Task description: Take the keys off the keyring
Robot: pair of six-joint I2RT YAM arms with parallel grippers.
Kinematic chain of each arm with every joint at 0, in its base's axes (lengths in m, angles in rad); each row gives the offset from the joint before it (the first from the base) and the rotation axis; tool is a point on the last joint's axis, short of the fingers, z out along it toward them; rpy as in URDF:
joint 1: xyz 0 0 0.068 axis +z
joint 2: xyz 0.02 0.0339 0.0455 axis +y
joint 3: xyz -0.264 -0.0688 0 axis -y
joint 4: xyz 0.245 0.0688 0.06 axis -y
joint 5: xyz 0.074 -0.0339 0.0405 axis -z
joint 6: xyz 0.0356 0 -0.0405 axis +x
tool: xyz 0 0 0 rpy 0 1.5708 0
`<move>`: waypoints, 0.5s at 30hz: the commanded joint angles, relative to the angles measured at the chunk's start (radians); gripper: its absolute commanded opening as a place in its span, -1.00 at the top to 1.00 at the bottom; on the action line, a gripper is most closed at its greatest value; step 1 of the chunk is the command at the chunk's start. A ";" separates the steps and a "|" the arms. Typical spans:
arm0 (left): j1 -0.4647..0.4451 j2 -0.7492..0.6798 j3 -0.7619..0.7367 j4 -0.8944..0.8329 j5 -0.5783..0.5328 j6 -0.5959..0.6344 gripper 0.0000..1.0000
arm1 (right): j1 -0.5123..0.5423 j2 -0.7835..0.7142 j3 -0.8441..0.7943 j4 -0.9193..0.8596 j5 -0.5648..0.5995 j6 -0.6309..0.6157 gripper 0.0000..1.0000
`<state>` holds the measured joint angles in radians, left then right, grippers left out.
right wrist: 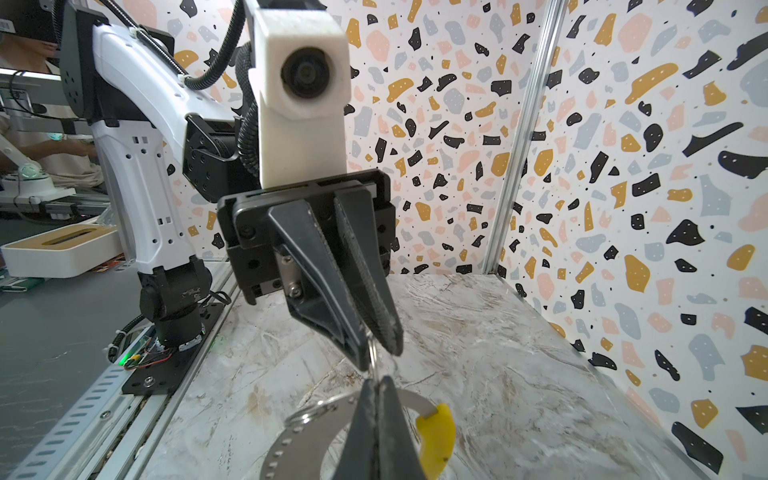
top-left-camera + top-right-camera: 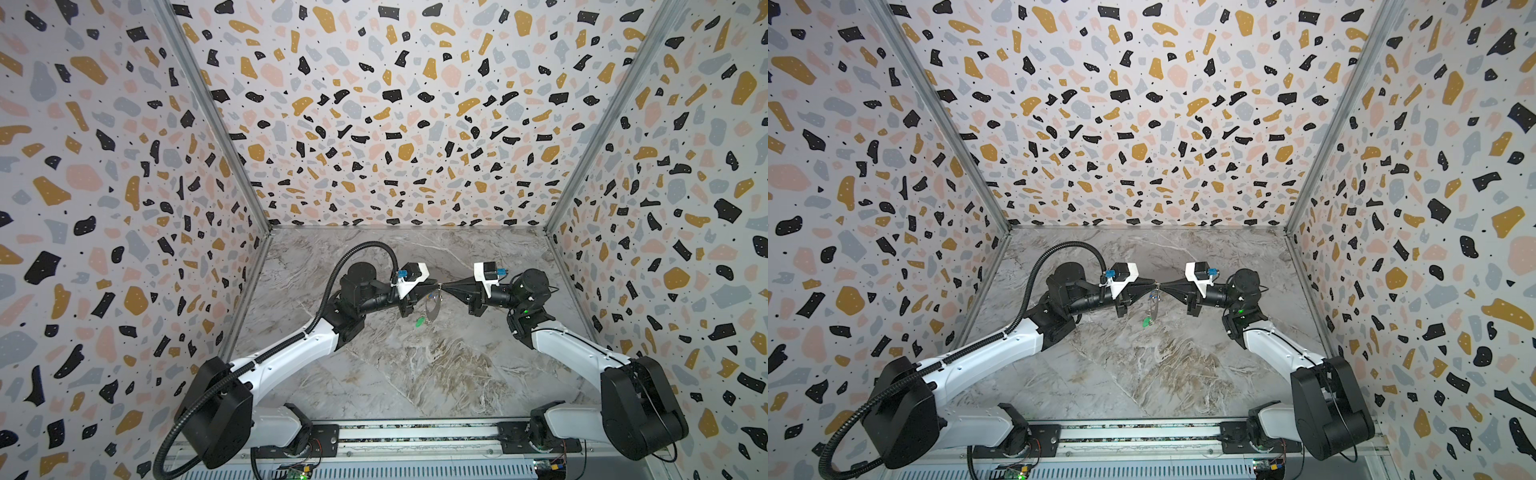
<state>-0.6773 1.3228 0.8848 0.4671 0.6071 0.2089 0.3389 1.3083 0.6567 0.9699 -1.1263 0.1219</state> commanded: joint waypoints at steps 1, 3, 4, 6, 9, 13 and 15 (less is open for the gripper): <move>-0.005 -0.002 0.040 0.008 0.019 0.019 0.75 | 0.005 -0.026 0.029 0.003 -0.001 -0.013 1.00; -0.005 -0.003 0.042 0.005 0.020 0.020 0.90 | 0.005 -0.027 0.028 0.000 -0.001 -0.015 1.00; -0.005 -0.003 0.044 0.002 0.019 0.023 0.98 | 0.006 -0.027 0.030 -0.002 -0.001 -0.017 1.00; -0.005 -0.004 0.050 -0.009 0.020 0.032 1.00 | 0.006 -0.027 0.030 -0.005 0.001 -0.022 1.00; -0.005 -0.008 0.084 -0.091 0.008 0.101 1.00 | 0.005 -0.032 0.042 -0.048 0.018 -0.063 0.73; -0.005 0.006 0.215 -0.388 -0.051 0.260 1.00 | 0.004 -0.103 0.082 -0.318 0.138 -0.313 0.39; -0.005 0.023 0.263 -0.474 -0.067 0.294 1.00 | -0.007 -0.136 0.083 -0.395 0.202 -0.387 0.37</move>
<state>-0.6781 1.3361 1.0710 0.1402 0.5743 0.3943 0.3378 1.2407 0.6933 0.7330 -1.0199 -0.0895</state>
